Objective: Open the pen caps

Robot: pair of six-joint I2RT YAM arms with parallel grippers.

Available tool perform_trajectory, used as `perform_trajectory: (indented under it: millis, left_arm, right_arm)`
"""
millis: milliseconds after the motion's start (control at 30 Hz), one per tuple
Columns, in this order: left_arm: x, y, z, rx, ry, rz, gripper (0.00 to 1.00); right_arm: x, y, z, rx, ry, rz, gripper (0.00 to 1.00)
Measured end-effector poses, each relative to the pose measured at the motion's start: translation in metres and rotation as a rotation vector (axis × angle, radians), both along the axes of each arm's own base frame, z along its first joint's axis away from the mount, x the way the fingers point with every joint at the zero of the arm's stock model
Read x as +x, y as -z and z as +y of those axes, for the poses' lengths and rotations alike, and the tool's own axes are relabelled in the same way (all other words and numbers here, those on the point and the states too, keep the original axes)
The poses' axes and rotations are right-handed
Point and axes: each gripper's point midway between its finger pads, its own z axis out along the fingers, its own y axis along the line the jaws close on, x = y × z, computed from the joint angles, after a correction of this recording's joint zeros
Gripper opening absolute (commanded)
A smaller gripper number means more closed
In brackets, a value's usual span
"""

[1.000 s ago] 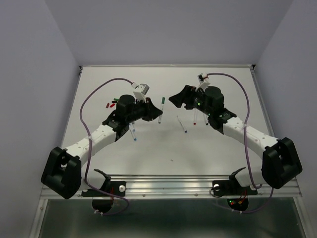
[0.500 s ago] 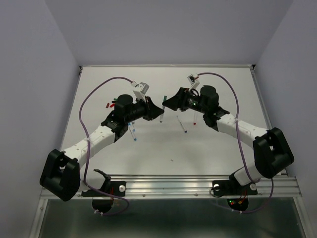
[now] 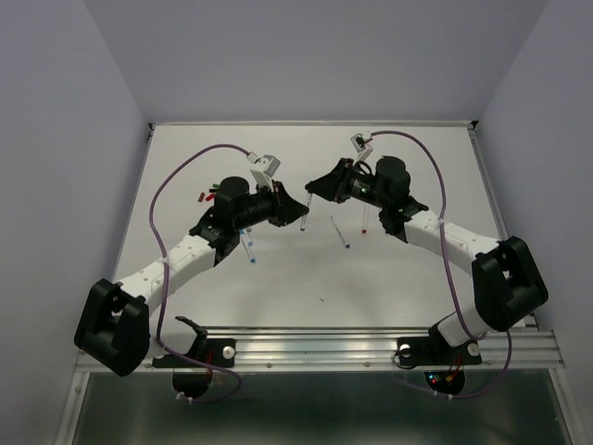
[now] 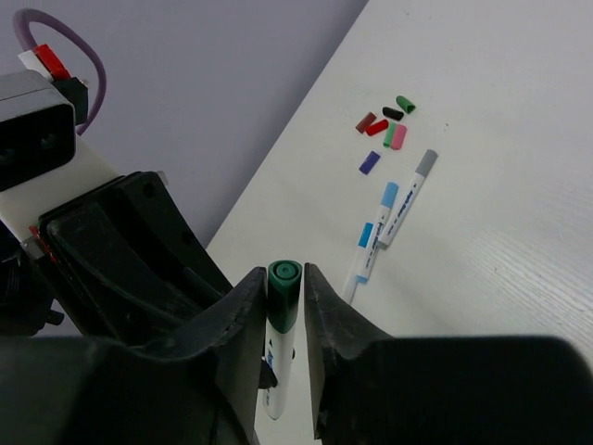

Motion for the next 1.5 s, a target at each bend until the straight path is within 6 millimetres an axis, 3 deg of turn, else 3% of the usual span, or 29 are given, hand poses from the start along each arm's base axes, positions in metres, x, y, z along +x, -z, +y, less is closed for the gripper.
perform_trajectory:
  millis: [167,567,667,733,867,1000,1167,1233,1300,1333,1433,1500]
  left_arm:
    - [-0.001,0.000,-0.001,-0.004,0.001,0.005,0.00]
    - [-0.003,0.014,0.002,-0.045,-0.033,0.024,0.00]
    - [-0.018,0.031,0.005,-0.032,-0.007,0.084,0.00]
    - [-0.027,0.047,0.006,-0.008,0.005,0.137,0.00]
    - [-0.037,0.063,0.009,0.013,0.012,0.203,0.00]
    - [-0.037,0.066,0.011,0.022,0.004,0.214,0.00]
    - [-0.027,0.064,0.016,0.065,-0.050,0.211,0.00]
    - [-0.018,0.052,0.016,0.068,-0.073,0.181,0.04]
    - [-0.006,0.035,0.015,0.065,-0.095,0.128,0.21]
    - [-0.004,0.030,0.015,0.060,-0.097,0.117,0.35]
    - [0.003,0.011,0.011,0.042,-0.096,0.064,0.45]
    - [0.004,0.008,0.010,0.037,-0.091,0.050,0.46]
  right_arm:
    - [0.003,-0.002,0.004,0.018,-0.010,-0.003,0.01]
    - [0.016,0.013,-0.006,-0.062,0.094,0.020,0.01]
    - [0.043,0.003,-0.024,-0.087,0.214,-0.019,0.01]
    - [0.071,-0.019,-0.050,-0.077,0.321,-0.071,0.01]
    - [0.099,-0.044,-0.080,-0.065,0.440,-0.130,0.01]
    - [0.100,-0.041,-0.080,-0.074,0.431,-0.130,0.01]
    - [0.093,-0.020,-0.072,-0.121,0.354,-0.096,0.01]
    - [0.089,-0.016,-0.069,-0.134,0.323,-0.092,0.01]
    - [0.084,-0.014,-0.065,-0.142,0.289,-0.092,0.01]
    - [0.081,-0.013,-0.064,-0.144,0.270,-0.090,0.01]
    - [0.072,-0.011,-0.057,-0.141,0.206,-0.088,0.01]
    - [0.068,-0.010,-0.053,-0.136,0.168,-0.084,0.01]
